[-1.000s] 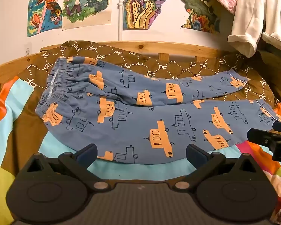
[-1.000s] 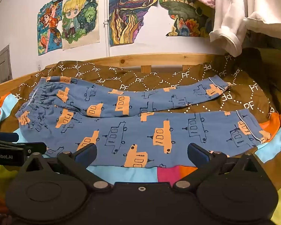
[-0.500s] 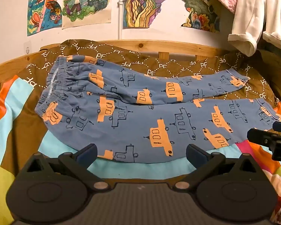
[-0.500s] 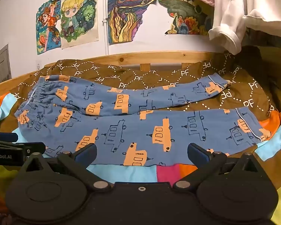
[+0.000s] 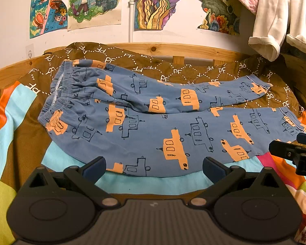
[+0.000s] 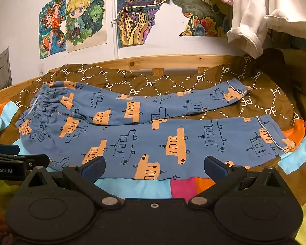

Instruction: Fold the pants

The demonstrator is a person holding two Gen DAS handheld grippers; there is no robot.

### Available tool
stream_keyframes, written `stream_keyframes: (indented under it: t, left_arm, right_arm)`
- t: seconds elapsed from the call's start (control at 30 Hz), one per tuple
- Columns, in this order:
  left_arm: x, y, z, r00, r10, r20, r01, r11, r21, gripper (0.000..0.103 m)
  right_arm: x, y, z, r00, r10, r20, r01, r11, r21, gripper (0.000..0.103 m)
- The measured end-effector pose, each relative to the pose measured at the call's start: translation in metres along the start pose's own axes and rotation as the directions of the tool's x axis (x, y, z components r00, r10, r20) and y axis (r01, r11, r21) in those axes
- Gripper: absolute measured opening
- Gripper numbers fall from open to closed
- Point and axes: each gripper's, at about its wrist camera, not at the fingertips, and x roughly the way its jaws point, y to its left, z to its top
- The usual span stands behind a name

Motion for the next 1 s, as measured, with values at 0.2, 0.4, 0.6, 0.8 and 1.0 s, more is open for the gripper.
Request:
stream_keyframes:
  t: [0.2, 0.4, 0.6, 0.8, 1.0]
  left_arm:
    - [0.0001, 0.0000, 0.0000, 1.000, 0.000, -0.001, 0.000, 1.000, 0.000, 0.103]
    - [0.0001, 0.0000, 0.0000, 1.000, 0.000, -0.002, 0.000, 1.000, 0.000, 0.103]
    - [0.0001, 0.0000, 0.0000, 1.000, 0.000, -0.003, 0.000, 1.000, 0.000, 0.103]
    - [0.0002, 0.0000, 0.0000, 1.000, 0.001, -0.004, -0.001, 1.000, -0.001, 0.103]
    - [0.0019, 0.0001, -0.0008, 1.000, 0.011, -0.010, -0.011, 1.000, 0.001, 0.103]
  right_arm:
    - [0.0002, 0.0001, 0.0000, 1.000, 0.000, -0.001, 0.000, 1.000, 0.001, 0.102]
    - [0.0009, -0.0002, -0.0010, 1.000, 0.000, -0.002, 0.000, 1.000, 0.001, 0.102]
    - [0.0008, 0.0001, -0.0005, 1.000, 0.000, -0.003, 0.000, 1.000, 0.002, 0.102]
    - [0.0011, 0.0002, -0.0005, 1.000, 0.000, -0.004, 0.000, 1.000, 0.001, 0.102]
    - [0.0031, 0.0008, -0.0004, 1.000, -0.002, -0.006, 0.002, 1.000, 0.001, 0.102]
